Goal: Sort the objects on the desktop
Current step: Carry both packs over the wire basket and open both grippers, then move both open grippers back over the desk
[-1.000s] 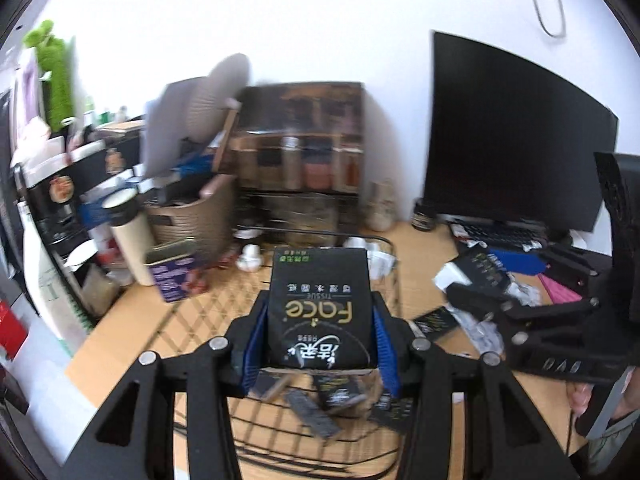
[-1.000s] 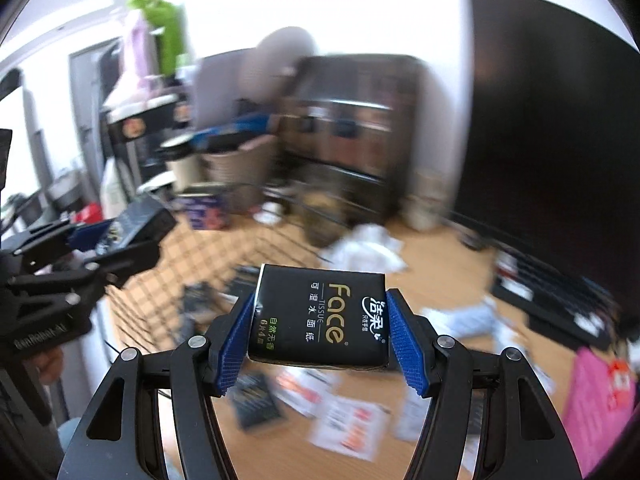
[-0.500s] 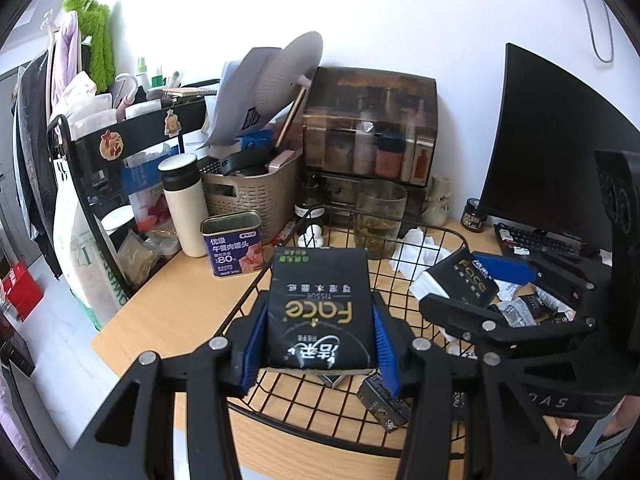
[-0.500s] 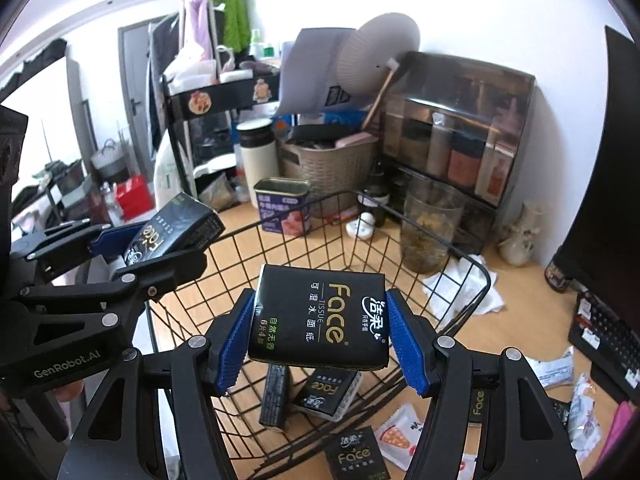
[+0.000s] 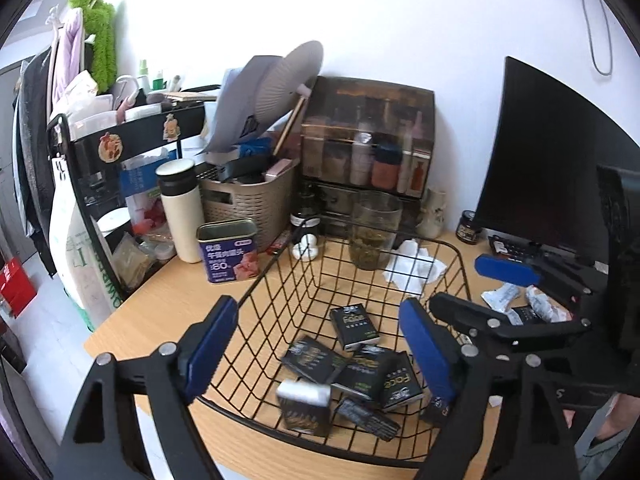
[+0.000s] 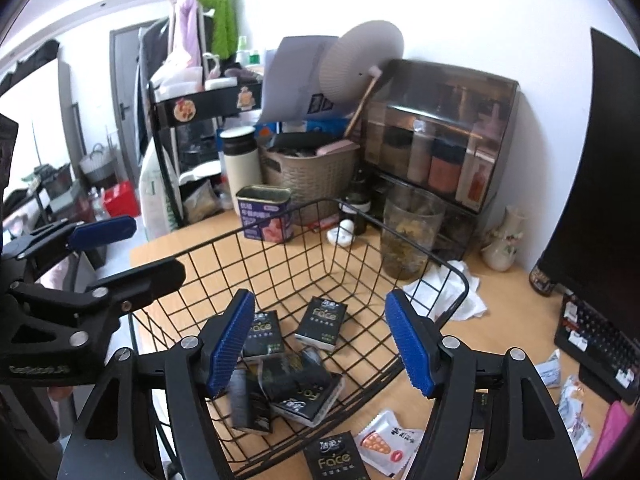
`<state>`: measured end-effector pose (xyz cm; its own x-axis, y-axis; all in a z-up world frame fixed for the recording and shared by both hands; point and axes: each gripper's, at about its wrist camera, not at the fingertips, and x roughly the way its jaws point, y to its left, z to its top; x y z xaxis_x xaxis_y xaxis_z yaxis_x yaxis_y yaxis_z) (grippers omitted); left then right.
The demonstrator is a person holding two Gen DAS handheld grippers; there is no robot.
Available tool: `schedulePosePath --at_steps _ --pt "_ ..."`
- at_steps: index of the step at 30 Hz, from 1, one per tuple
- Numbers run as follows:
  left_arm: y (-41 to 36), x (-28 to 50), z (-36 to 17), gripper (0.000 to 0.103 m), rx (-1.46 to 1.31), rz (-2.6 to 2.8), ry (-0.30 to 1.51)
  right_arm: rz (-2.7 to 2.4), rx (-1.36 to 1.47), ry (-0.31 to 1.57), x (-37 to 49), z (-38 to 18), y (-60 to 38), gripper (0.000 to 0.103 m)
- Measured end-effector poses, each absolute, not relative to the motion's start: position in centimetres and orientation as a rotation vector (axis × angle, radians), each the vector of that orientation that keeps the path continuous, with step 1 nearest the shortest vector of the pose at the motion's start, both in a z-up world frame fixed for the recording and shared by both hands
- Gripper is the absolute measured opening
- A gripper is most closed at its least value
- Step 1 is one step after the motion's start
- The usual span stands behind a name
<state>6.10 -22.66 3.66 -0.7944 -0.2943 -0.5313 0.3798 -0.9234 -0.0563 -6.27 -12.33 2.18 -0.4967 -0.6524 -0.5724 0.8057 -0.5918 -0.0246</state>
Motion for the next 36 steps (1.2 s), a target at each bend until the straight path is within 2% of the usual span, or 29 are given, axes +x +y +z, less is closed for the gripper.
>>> schedulePosePath --at_steps 8,14,21,26,36 --pt "-20.6 5.0 3.4 0.084 0.793 -2.731 0.202 -2.177 0.654 0.357 -6.5 2.3 -9.6 0.067" --pt "-16.5 2.6 2.8 0.084 0.865 -2.838 0.168 -2.283 0.708 0.316 -8.7 1.9 -4.0 0.067" --pt "-8.1 -1.1 0.7 0.084 1.022 -2.996 0.036 -2.448 0.837 0.254 -12.2 0.0 5.0 0.067" --pt "-2.7 -4.9 -2.3 0.084 1.148 -3.054 -0.132 -2.526 0.947 0.259 -14.1 -2.7 10.5 0.067" --pt "-2.8 -12.5 -7.4 0.084 1.302 -2.925 -0.097 -2.564 1.059 0.220 -16.1 -5.6 15.8 0.067"
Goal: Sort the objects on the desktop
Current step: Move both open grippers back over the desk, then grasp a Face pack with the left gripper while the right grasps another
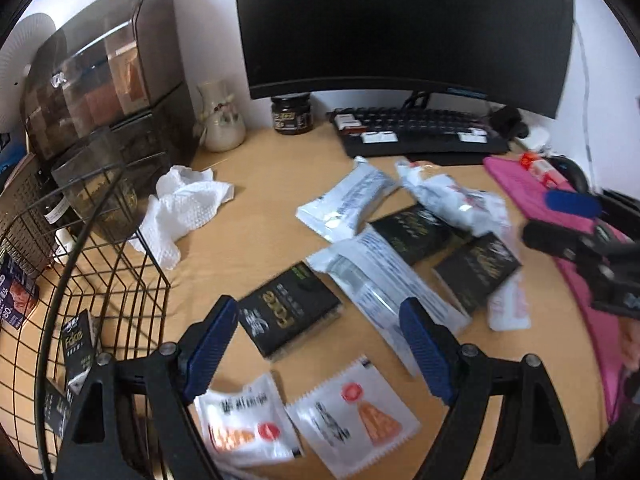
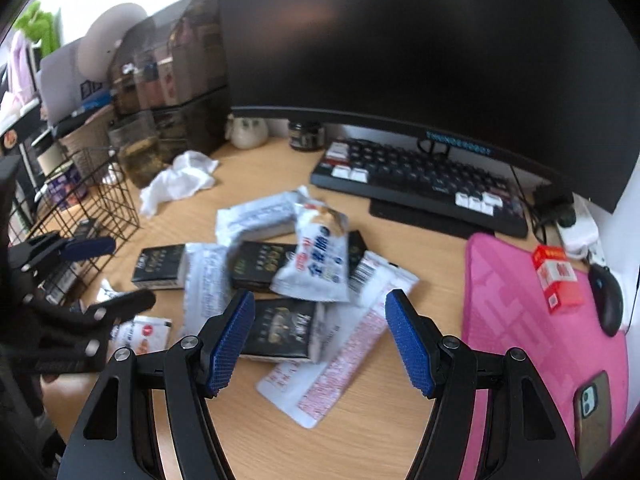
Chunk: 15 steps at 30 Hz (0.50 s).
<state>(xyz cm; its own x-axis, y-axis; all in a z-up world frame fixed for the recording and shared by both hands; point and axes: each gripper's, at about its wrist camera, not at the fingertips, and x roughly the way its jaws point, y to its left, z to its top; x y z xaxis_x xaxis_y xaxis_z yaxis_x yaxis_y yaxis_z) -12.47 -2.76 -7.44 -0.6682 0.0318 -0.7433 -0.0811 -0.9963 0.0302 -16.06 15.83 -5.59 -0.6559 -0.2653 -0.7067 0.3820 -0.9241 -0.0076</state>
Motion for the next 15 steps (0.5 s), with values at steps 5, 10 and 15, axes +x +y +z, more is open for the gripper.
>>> schedulePosePath --at_steps 5,10,15 --pt "-3.6 -14.6 -8.9 0.084 -1.306 2.812 0.073 -2.558 1.088 0.227 -16.4 -6.6 16.4 0.067" --pt "-4.2 -15.5 -9.8 0.084 -1.387 2.752 0.017 -2.552 1.103 0.227 -16.6 -7.1 16.3 0.067" --pt "-2.8 -14.4 -9.8 0.084 -1.414 2.682 0.058 -2.553 1.099 0.225 -16.7 -7.1 16.3 0.067"
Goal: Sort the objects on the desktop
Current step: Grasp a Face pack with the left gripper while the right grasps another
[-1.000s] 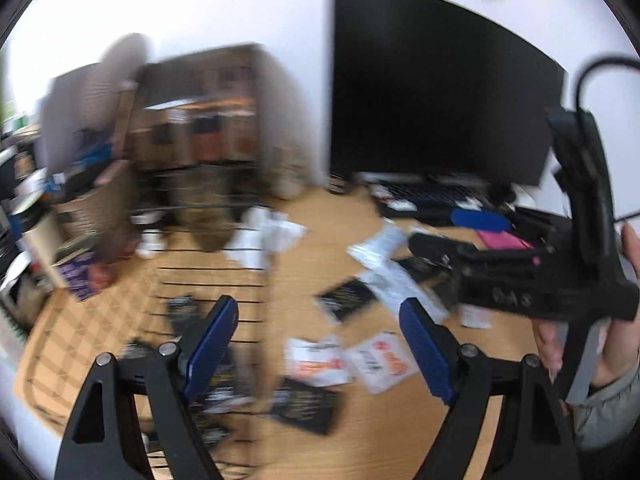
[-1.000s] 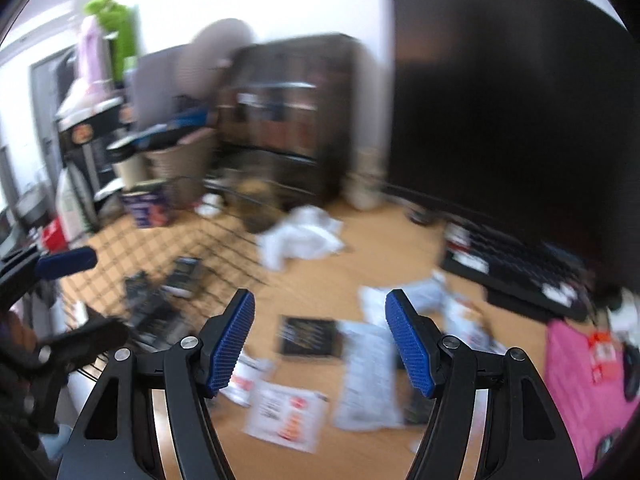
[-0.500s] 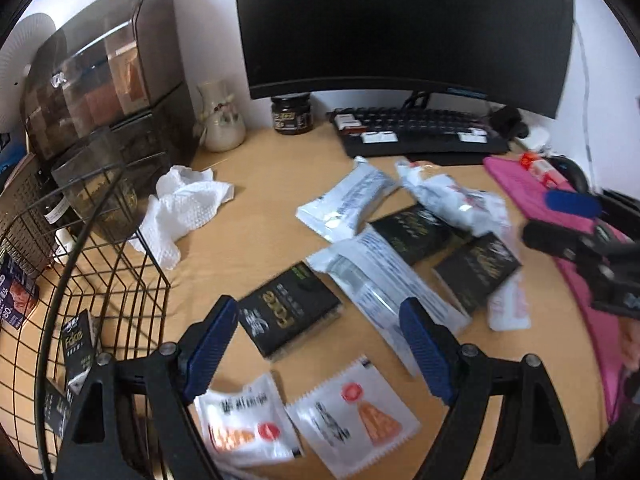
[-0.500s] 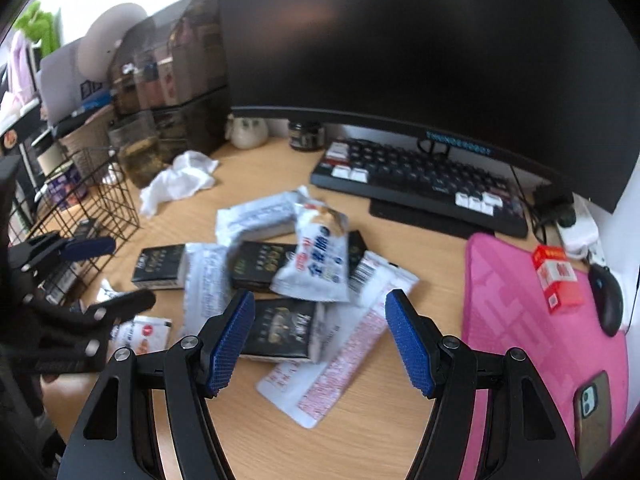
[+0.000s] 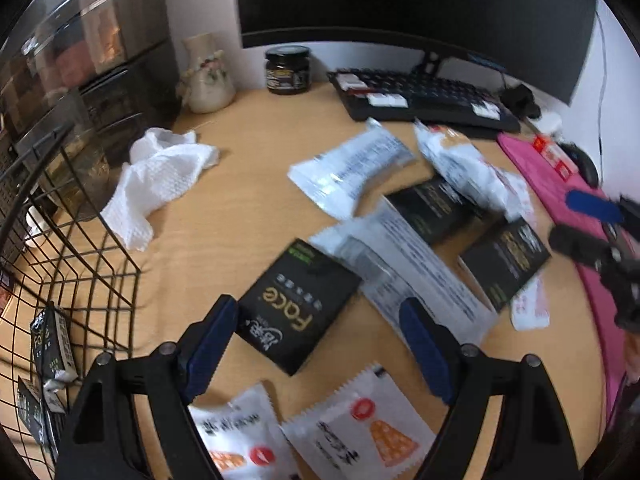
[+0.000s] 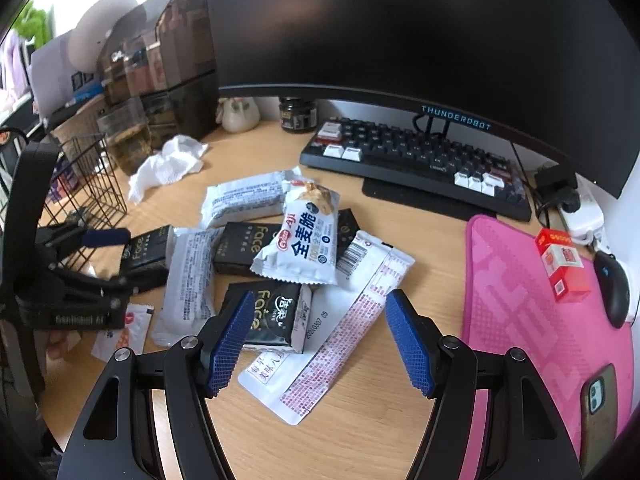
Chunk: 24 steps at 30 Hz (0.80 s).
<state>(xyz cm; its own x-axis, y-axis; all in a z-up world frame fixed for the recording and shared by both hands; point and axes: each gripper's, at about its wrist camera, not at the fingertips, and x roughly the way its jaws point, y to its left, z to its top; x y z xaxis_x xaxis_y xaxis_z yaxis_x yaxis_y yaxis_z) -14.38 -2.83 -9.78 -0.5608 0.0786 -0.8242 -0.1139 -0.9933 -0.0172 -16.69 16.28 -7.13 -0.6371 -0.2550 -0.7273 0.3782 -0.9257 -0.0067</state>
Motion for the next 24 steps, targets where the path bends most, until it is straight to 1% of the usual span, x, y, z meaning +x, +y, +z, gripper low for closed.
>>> schedulePosePath --at_steps 2,5,8,10,13,15,16,18,21,24 --pt "-1.9 -13.6 -9.5 0.084 -1.403 2.620 0.065 -2.555 1.091 0.223 -16.5 -6.9 16.3 0.067" --pt "-1.4 -12.6 -8.3 0.084 -1.358 2.563 0.026 -2.556 1.080 0.225 -16.2 -6.6 16.2 0.067" --pt "-1.6 -12.8 -7.9 0.084 -1.334 2.650 0.116 -2.557 1.076 0.226 -16.1 -6.5 16.2 0.067" --pt "-2.1 -13.7 -8.5 0.084 -1.366 2.671 0.138 -2.555 1.082 0.223 -16.1 -6.6 16.1 0.067" --pt "-3.5 -14.9 -10.1 0.084 -1.434 2.645 0.079 -2.549 1.092 0.226 -16.2 -7.0 15.9 0.067" --pt "-3.3 -15.1 -10.7 0.083 -1.457 2.626 0.096 -2.541 1.101 0.228 -16.4 -7.4 15.9 0.067" --pt "-3.0 -15.2 -10.9 0.081 -1.472 2.617 0.120 -2.536 1.108 0.230 -16.5 -7.7 15.7 0.067" --pt "-2.7 -15.1 -10.8 0.064 -1.486 2.615 0.127 -2.527 1.119 0.236 -16.7 -8.1 15.5 0.067" --pt "-2.7 -14.9 -10.7 0.059 -1.493 2.603 0.130 -2.515 1.134 0.242 -16.9 -8.8 15.2 0.067" --pt "-2.7 -14.5 -10.4 0.057 -1.485 2.609 0.123 -2.501 1.142 0.262 -17.1 -9.4 14.7 0.067"
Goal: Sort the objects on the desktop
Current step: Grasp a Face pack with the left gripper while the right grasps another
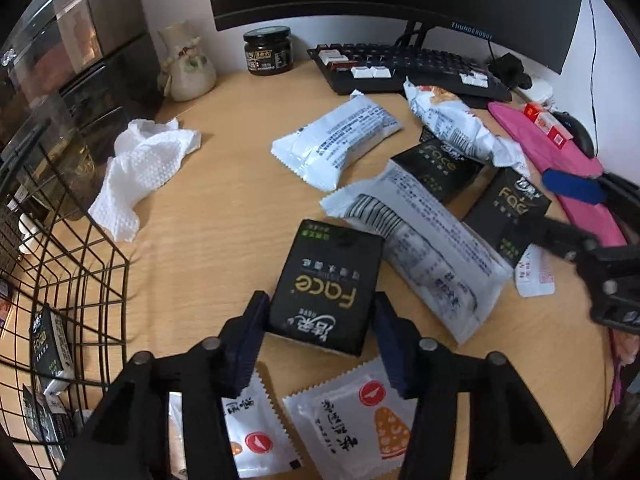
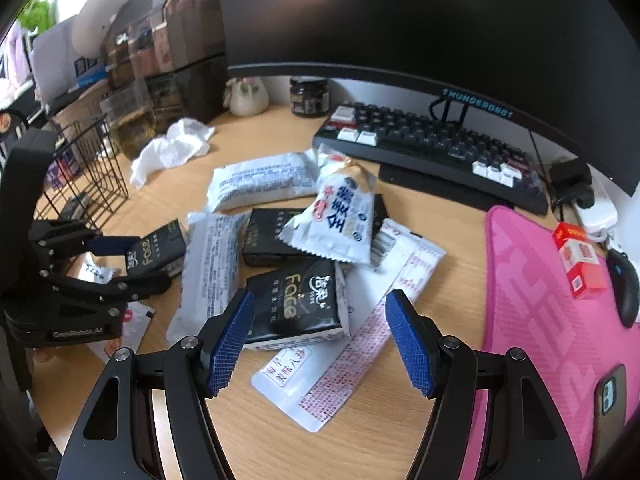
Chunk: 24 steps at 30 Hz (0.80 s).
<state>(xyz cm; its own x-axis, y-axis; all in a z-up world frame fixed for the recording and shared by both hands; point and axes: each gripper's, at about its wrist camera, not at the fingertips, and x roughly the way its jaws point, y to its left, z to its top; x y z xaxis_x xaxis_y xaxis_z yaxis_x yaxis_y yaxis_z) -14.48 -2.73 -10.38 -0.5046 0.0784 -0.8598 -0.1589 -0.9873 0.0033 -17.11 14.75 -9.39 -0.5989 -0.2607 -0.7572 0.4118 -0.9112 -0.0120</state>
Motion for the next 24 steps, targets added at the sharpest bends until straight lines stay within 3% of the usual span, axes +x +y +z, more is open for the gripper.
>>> schedulePosePath --at_steps 7,14,16,19,24 --pt "-2.7 -13.4 -8.5 0.053 -1.421 2.617 0.103 -2.483 1.154 0.308 -18.0 -10.9 13.2 0.067" --pt "-2.8 -14.3 -10.6 0.054 -1.476 2.583 0.064 -2.488 1.134 0.354 -18.3 -11.2 12.7 0.074" --pt "-2.7 -14.6 -10.8 0.055 -1.477 2.585 0.065 -2.494 1.130 0.372 -18.3 -11.3 12.5 0.076" --pt "-2.6 -14.9 -11.0 0.067 -1.477 2.598 0.071 -2.499 1.128 0.412 -18.4 -11.5 12.1 0.079" --pt "-2.4 -15.1 -11.0 0.066 -1.482 2.615 0.098 -2.510 1.124 0.516 -18.2 -11.9 11.1 0.080"
